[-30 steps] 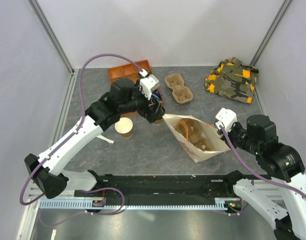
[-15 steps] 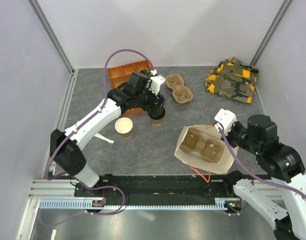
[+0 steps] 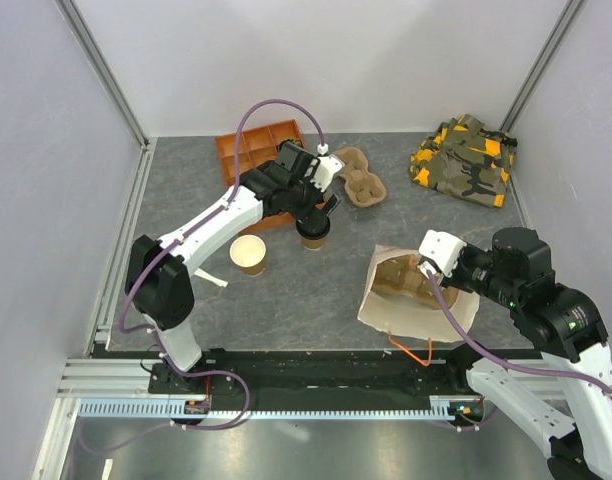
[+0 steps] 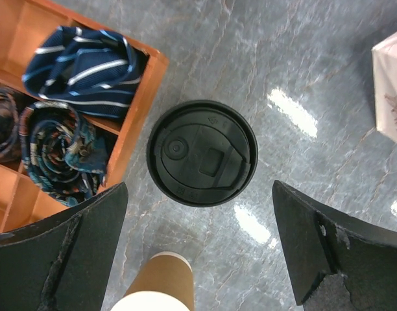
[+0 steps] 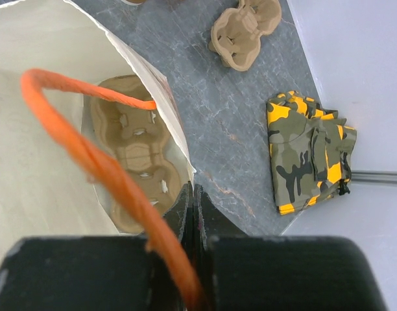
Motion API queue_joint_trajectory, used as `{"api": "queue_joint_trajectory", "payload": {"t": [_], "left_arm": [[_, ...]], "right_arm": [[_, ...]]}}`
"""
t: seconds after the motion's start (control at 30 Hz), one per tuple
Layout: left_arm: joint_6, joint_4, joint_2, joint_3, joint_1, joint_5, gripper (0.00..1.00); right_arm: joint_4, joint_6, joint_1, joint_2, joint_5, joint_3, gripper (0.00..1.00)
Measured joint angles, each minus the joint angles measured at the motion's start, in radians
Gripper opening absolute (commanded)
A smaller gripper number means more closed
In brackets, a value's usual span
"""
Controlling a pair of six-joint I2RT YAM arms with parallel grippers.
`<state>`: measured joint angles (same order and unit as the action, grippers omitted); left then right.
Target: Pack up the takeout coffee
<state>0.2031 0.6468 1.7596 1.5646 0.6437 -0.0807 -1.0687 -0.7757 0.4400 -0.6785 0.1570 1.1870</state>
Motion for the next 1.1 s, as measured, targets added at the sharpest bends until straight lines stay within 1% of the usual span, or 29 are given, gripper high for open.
{"api": "queue_joint_trajectory", "payload": {"t": [0.23, 0.4, 0.63, 1.1], "left_arm": [[0.023, 0.018, 0.026, 0.005, 0.030, 0.027, 1.00], [0.027, 0.046, 0.078, 0.054, 0.051, 0.032, 1.00], [0.031, 0.097, 0.131, 0.114, 0.053, 0.037, 1.00], [0.079, 0.185, 0.164, 0.197, 0.054, 0.031, 1.00]], "right_arm": [[-0.001, 0.003, 0.000, -0.001, -0.001, 0.000, 0.00], [-0.001, 0.010, 0.000, -0.001, -0.002, 0.000, 0.00], [-0.002, 0.022, 0.000, -0.002, -0.009, 0.000, 0.00], [-0.001, 0.037, 0.000, -0.002, -0.010, 0.000, 0.00]]}}
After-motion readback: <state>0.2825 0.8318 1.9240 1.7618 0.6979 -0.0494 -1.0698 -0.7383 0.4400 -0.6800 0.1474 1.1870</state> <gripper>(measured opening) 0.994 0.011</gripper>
